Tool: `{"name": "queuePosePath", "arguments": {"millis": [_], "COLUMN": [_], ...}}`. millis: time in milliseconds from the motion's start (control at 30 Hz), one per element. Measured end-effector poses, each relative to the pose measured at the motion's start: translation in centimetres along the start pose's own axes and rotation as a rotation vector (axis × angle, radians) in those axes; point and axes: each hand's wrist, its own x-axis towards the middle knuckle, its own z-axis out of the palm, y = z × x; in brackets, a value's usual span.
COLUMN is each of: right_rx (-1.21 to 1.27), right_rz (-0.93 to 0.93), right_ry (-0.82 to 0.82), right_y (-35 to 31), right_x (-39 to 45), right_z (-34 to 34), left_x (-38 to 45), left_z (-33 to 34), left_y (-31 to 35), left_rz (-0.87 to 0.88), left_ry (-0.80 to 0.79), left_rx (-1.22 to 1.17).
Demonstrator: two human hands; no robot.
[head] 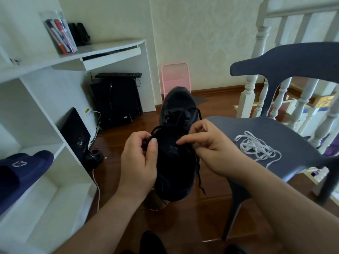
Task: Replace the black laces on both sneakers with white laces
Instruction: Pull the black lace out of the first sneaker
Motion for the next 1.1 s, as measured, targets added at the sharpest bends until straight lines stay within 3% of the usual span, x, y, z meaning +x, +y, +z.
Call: {"name": "queuePosePath", "arguments": {"millis": [267,500,700,800,900,967,1100], "right_rx": [-0.089,-0.17,-0.025,-0.101,-0.077,-0.075,-0.369], "right_rz": [-0.001,-0.179,-0.162,-0.147,-0.012,0.103,0.232], "right_ry": [0.153,0.28,0.09,-0.016,-0.111,-0.079,-0.005], "right_y": [-0.2,0.5,-0.1,-0.3,-0.9,-1.1,-1.5], "right_x": [-0.2,-0.3,-0.2,-0.2,-0.2,-0.4,-0.6], "right_z": [0.3,-0.2,-1.1,-1.3,-1.2,-1.1,-0.2], "left_x": [-0.1,0.0,-0.2,-0.3,-0.2,-0.1,0.0], "left_z": [0.3,0.0,-0.1,-0.1,-0.1,-0.1,0.2], "left_y": [0.3,0.3,0.6,0.9,1.1,1.3,1.6], "left_rz": [0.11,0.156,0.159,0.148,0.157,0.17,0.182], "left_ry": [0.037,0.06,0.035,0.022,0.024,0.021,0.02], "left_rx": [0.01,0.005,-0.005,-0.008,0.005,0.022,0.029]}}
